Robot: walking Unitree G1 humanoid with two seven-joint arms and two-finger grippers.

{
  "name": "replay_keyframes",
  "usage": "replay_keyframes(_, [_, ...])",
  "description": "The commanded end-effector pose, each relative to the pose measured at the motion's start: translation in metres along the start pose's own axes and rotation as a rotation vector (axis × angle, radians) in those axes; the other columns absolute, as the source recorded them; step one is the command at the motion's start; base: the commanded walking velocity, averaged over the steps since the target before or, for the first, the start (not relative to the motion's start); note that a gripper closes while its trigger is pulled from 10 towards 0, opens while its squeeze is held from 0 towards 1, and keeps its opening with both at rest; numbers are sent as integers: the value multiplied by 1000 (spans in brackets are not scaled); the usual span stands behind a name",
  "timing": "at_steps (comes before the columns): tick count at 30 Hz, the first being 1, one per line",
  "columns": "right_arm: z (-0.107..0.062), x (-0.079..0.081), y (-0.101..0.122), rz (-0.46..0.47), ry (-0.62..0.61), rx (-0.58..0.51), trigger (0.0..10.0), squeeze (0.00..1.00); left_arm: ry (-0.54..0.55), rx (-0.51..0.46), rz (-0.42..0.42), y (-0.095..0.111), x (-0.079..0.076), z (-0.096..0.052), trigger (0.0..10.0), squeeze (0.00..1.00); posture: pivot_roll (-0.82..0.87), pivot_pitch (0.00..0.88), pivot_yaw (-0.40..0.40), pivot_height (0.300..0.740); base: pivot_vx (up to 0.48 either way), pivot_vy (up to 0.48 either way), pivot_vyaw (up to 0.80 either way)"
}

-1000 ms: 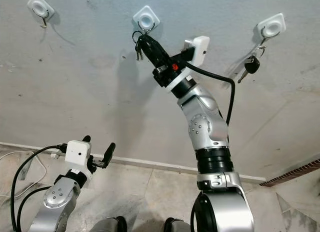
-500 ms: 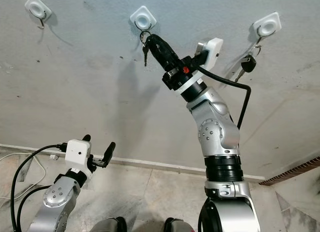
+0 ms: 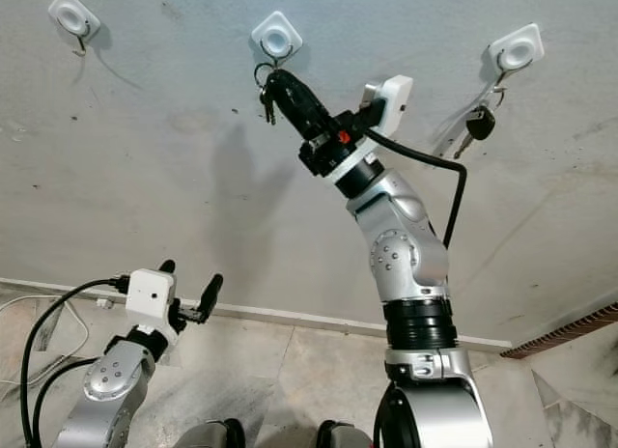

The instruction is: Hang keys on a hook

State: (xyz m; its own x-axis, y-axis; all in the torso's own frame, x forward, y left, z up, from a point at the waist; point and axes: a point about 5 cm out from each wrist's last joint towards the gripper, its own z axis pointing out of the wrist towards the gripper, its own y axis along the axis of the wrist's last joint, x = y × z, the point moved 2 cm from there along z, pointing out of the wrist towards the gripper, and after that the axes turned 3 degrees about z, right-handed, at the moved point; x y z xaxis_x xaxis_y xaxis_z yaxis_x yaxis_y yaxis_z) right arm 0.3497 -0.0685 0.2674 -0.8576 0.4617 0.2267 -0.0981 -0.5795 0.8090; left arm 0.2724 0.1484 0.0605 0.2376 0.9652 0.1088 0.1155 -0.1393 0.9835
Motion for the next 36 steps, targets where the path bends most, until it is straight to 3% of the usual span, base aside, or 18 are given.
replay_keyframes(1, [6, 3, 3, -24, 25, -2, 10000, 0, -3, 29, -3, -6, 0, -4, 10000, 0, 84, 191, 20, 740, 0, 0, 0])
replay_keyframes(25, [14, -10, -1, -13, -71, -26, 10000, 0, -6, 24, -5, -6, -1, -4, 10000, 0, 84, 192, 16, 740, 0, 0, 0])
replay_keyframes(34, [11, -18, 1, -16, -104, -36, 10000, 0, -77, -127, 64, 31, -10, -1, 10000, 0, 84, 188, 15, 740, 0, 0, 0])
replay_keyframes(36, [9, -20, 0, -10, -118, -37, 10000, 0, -103, -186, 86, 47, -13, 0, 10000, 0, 86, 187, 13, 740, 0, 0, 0])
